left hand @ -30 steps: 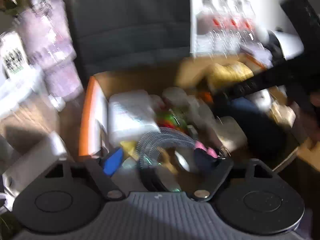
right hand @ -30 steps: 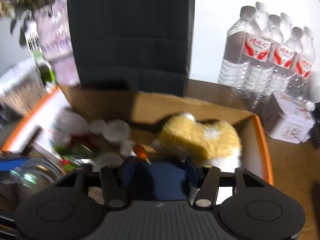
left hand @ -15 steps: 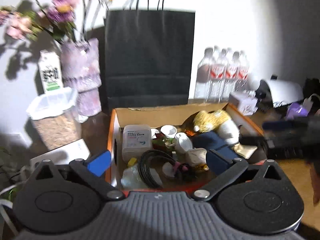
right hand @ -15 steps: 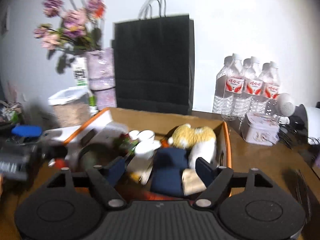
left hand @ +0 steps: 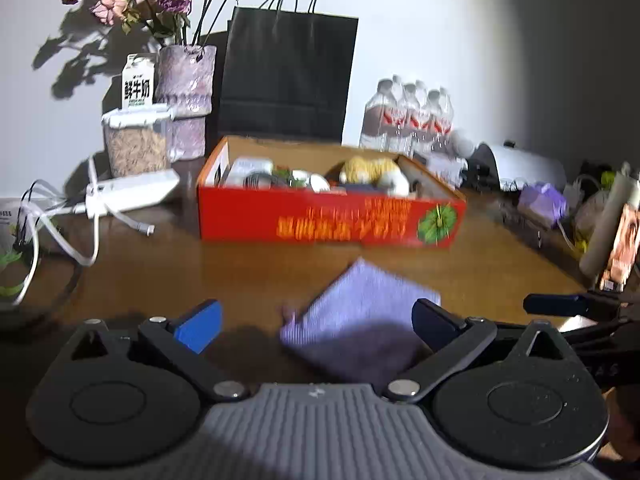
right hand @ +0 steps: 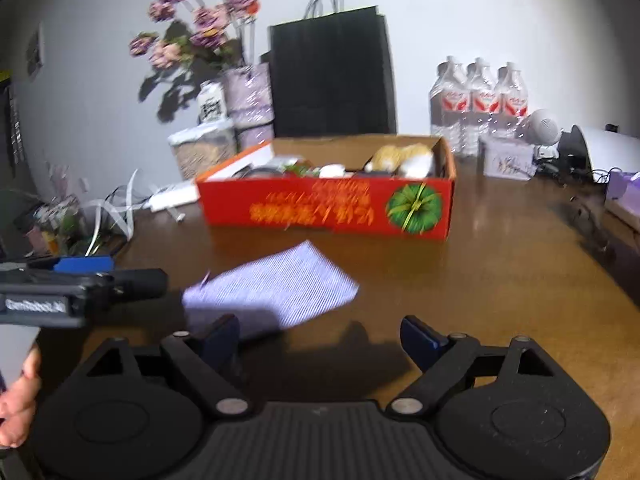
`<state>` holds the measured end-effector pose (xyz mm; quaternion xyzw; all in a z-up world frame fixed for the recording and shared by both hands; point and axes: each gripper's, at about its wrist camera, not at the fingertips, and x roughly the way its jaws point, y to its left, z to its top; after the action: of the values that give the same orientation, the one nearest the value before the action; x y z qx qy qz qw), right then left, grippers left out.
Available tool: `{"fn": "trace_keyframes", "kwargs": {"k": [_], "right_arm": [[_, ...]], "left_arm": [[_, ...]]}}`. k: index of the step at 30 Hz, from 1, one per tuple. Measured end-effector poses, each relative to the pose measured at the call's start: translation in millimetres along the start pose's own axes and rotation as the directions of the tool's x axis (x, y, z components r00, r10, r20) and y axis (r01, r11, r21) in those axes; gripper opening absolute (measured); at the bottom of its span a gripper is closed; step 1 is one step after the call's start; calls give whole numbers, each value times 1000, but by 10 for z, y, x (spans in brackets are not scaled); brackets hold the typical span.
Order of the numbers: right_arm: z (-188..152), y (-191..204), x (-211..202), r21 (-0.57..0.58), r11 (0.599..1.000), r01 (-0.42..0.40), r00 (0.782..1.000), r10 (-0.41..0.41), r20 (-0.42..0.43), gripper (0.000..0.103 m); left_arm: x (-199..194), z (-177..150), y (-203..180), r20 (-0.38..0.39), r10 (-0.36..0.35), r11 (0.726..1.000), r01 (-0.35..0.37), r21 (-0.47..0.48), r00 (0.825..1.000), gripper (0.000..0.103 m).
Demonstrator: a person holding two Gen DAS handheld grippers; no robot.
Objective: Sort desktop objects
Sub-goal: 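Withdraw both open tools back over the cloth pouch, then grasp the blue-grey cloth pouch with the left tool while the right tool pinches it too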
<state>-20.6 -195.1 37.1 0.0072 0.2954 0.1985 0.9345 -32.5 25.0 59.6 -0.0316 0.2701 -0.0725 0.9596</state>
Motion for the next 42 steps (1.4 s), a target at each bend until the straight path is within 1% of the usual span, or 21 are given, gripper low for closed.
{"fn": "trace_keyframes", "kwargs": {"k": [3,6,9,12,14,18,21,23,27,29,33,38,40,42], "right_arm": [[-174,69,-21,-17,1000,11,1000,-11,-12,88],[-251,92,-34,-17,1000,21,1000,-21,-13,88],[-294,109,-46,-15,1000,18,1000,-18,-13,88],[-316,106,-65,-14,1000,15,1000,-15,-3,88],[-317,102,-56,-9,1000,14,1000,-14,-6,88],[-300,92,-28,-7,1000,15,1000,-15,-23,88],[-252,52,10,6,1000,13,999,-13,-39,88],[-211,13,47,19,1000,15,999,-14,-49,88],[-147,-29,128,35,999,24,998,-22,-62,88],[-127,-2,164,23,999,26,997,-24,-67,88],[-78,40,225,0,1000,26,997,-26,-73,88],[-3,86,315,-15,1000,24,997,-25,-78,88],[24,96,361,-32,999,27,996,-30,-80,88],[79,75,422,-47,998,50,995,-54,-82,88]], "left_arm": [[-44,-203,-31,-18,13,1000,-12,24,1000,103],[-81,-345,-16,-33,6,1000,-6,4,999,103],[-71,-421,-21,-55,7,1000,-7,-9,998,103],[-70,-459,-31,-59,11,1000,-12,-10,998,103],[-75,-462,-29,-52,5,1000,-6,-12,999,103],[-41,-462,-20,-70,0,1000,0,-8,998,103],[-46,-433,-6,-46,-13,1000,13,-13,999,103],[-17,-393,1,-43,-18,1000,18,-2,999,103],[88,-324,33,-51,-9,1000,10,17,999,103],[143,-290,68,-57,-2,1000,2,13,998,103],[205,-232,156,-51,-10,1000,10,0,999,103],[299,-164,190,-53,-7,1000,8,13,999,103],[329,-159,211,-57,-9,1000,10,10,998,103],[372,-153,235,-77,-25,1000,25,0,997,103]]}}
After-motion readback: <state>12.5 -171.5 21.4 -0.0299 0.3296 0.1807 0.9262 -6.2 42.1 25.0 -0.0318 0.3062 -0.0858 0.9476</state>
